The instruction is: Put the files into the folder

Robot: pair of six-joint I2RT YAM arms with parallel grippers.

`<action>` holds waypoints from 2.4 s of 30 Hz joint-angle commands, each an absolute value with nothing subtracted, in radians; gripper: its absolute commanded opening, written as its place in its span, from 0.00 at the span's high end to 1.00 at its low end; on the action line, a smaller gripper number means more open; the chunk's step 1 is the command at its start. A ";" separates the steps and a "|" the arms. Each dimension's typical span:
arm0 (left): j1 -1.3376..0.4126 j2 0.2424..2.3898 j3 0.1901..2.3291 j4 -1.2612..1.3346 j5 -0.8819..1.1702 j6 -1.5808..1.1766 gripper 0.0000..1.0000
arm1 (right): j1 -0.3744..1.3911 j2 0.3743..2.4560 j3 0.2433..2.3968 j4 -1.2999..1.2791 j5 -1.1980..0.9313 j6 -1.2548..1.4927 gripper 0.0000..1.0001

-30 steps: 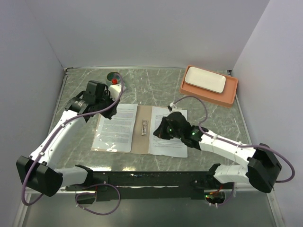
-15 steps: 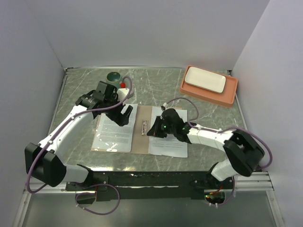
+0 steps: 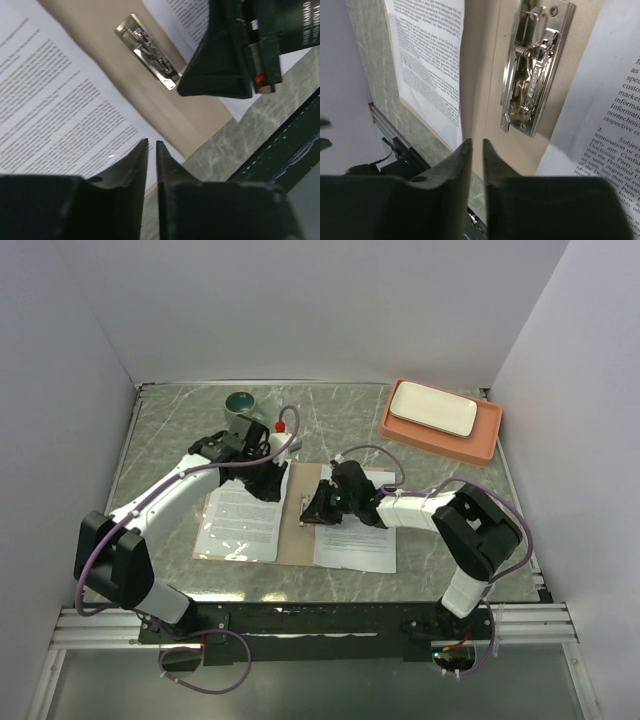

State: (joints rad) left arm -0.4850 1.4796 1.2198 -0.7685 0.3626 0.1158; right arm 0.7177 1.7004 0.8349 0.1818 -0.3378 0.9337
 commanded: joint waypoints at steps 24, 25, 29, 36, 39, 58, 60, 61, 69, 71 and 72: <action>-0.564 1.721 1.198 -0.532 0.431 0.023 0.99 | 0.640 1.827 0.787 0.316 -0.436 0.940 0.77; -0.565 1.724 1.190 -0.528 0.430 0.026 0.99 | 0.640 1.830 0.790 0.311 -0.430 0.942 0.78; -0.565 1.744 1.163 -0.511 0.431 0.035 0.99 | 0.640 1.839 0.811 0.278 -0.411 0.939 0.81; -0.565 1.747 1.121 -0.479 0.445 0.041 0.99 | 0.640 1.836 0.828 0.200 -0.351 0.919 0.85; -0.565 1.746 1.106 -0.462 0.433 0.038 0.84 | 0.641 1.844 0.834 0.173 -0.334 0.911 0.86; -0.563 1.773 1.094 -0.425 0.425 0.020 0.77 | 0.649 1.875 0.801 0.166 -0.304 0.937 0.96; -0.563 1.775 1.089 -0.414 0.420 0.018 0.78 | 0.649 1.876 0.798 0.172 -0.305 0.942 0.98; -0.563 1.776 1.094 -0.413 0.422 0.017 0.81 | 0.650 1.876 0.796 0.176 -0.308 0.945 0.99; -0.563 1.795 1.088 -0.397 0.414 0.014 0.87 | 0.653 1.891 0.799 0.175 -0.308 0.954 1.00; -0.563 1.798 1.085 -0.391 0.407 0.014 0.87 | 0.655 1.893 0.795 0.178 -0.311 0.962 1.00; -0.563 1.801 1.085 -0.391 0.402 0.012 0.87 | 0.655 1.893 0.793 0.181 -0.311 0.963 1.00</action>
State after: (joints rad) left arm -0.5587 1.7889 1.0935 -0.4370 0.4026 0.0284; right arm 0.6468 1.8374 0.8188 0.2543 -0.3878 0.9787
